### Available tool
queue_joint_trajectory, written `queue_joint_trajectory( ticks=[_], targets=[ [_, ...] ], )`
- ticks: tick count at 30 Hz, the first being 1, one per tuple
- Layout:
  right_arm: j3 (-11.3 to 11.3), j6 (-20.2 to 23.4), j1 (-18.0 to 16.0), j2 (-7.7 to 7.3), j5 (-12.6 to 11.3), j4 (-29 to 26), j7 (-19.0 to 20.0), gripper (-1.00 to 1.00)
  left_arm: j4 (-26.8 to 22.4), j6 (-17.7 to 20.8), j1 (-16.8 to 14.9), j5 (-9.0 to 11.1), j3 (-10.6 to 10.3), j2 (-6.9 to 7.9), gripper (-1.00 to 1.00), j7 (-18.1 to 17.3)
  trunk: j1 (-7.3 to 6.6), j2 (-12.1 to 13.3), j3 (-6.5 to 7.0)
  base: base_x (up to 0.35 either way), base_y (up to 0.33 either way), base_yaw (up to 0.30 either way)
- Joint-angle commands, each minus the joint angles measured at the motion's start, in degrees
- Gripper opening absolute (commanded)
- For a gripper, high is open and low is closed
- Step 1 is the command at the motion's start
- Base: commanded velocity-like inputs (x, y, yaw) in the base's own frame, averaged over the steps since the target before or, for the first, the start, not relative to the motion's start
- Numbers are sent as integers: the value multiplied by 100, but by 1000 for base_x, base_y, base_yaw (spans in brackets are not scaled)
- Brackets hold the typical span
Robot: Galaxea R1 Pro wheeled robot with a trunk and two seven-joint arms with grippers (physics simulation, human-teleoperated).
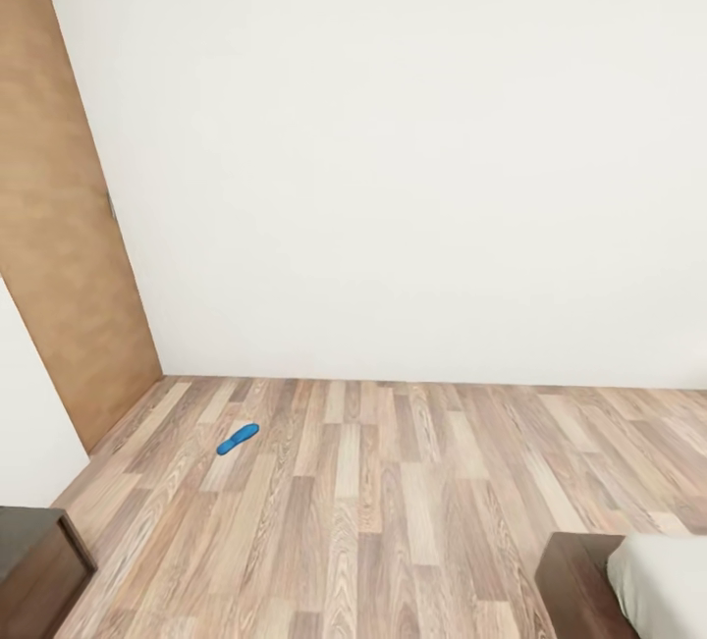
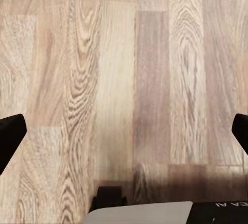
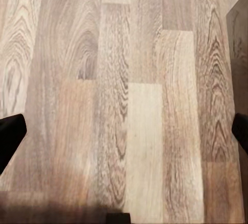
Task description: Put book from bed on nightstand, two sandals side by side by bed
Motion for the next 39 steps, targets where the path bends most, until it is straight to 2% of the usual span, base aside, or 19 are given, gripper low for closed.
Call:
queue_joint_trajectory(
  ticks=[1,13,20,33,39],
  targets=[
    [1,-17,-2,-1,1,2,-2,100,-4,-10,1,0,-2,0,100,-5,3,-2,-5,298,186,197],
    [0,-17,-2,-1,5,2,3,100,-23,-17,1,-13,-7,0,100,-8,3,-2,-5,275,25,54],
    [0,-17,-2,-9,2,2,6,100,-80,-28,1,10,-1,-74,100,19,3,-2,-5,40,-10,1],
    [0,-17,-2,-10,10,2,6,100,-48,-85,1,-35,-26,-86,100,-16,3,-2,-5,5,0,0],
    [0,-17,-2,-10,16,2,6,100,-40,-52,1,-38,-51,-88,100,-8,3,-2,-5,218,0,0]
  ],
)
